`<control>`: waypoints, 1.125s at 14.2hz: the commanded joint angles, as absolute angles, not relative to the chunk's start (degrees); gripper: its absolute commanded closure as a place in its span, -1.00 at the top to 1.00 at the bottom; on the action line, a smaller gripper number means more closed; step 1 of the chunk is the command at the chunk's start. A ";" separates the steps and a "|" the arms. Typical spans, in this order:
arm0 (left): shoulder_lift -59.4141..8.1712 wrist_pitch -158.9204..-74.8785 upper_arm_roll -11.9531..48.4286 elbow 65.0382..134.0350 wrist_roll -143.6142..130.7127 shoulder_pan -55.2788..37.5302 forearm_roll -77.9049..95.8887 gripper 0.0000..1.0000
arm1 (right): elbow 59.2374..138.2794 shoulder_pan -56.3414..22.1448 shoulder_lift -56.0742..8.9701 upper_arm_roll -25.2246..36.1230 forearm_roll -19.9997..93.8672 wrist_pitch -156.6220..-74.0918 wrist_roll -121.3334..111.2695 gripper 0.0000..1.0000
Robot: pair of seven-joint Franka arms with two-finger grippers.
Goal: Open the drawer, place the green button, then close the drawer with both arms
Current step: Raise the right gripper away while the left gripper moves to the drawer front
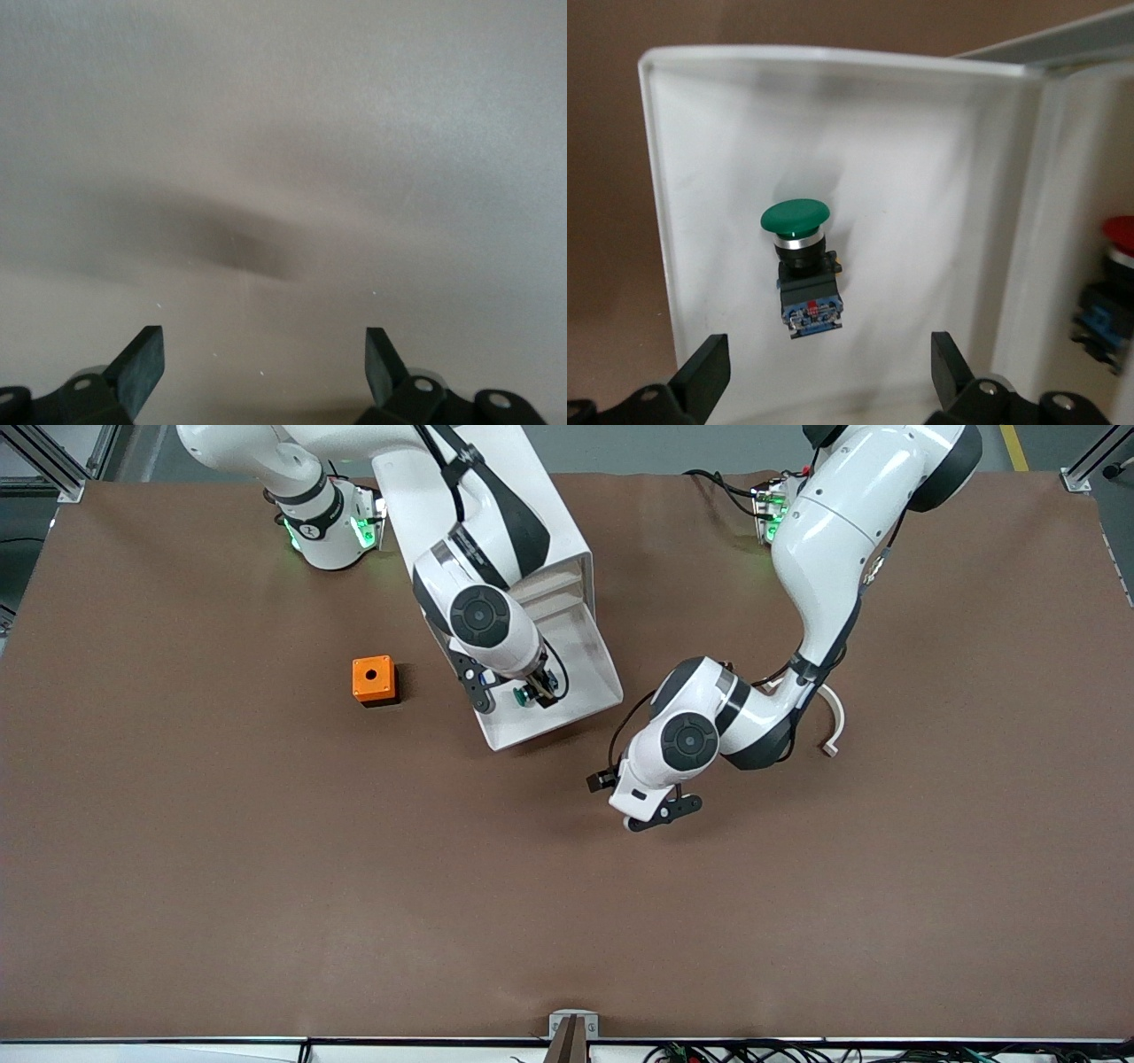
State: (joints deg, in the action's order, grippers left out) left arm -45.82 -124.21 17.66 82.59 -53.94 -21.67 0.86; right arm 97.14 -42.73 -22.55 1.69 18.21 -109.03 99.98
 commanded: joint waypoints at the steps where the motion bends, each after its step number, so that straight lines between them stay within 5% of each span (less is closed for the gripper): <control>1: -45.35 -124.98 17.05 83.06 -56.51 -23.81 -0.53 1.00 | 91.60 -39.83 -18.03 4.04 18.90 -97.60 99.58 1.00; 8: -44.83 -124.98 17.14 82.97 -60.28 -27.77 -2.29 1.00 | 84.02 -22.88 -8.28 4.22 16.80 -76.83 75.13 1.00; 16: -44.91 -124.98 19.86 83.58 -63.98 -31.29 -1.23 1.00 | 83.94 -6.17 -4.04 4.22 5.82 -74.79 28.79 1.00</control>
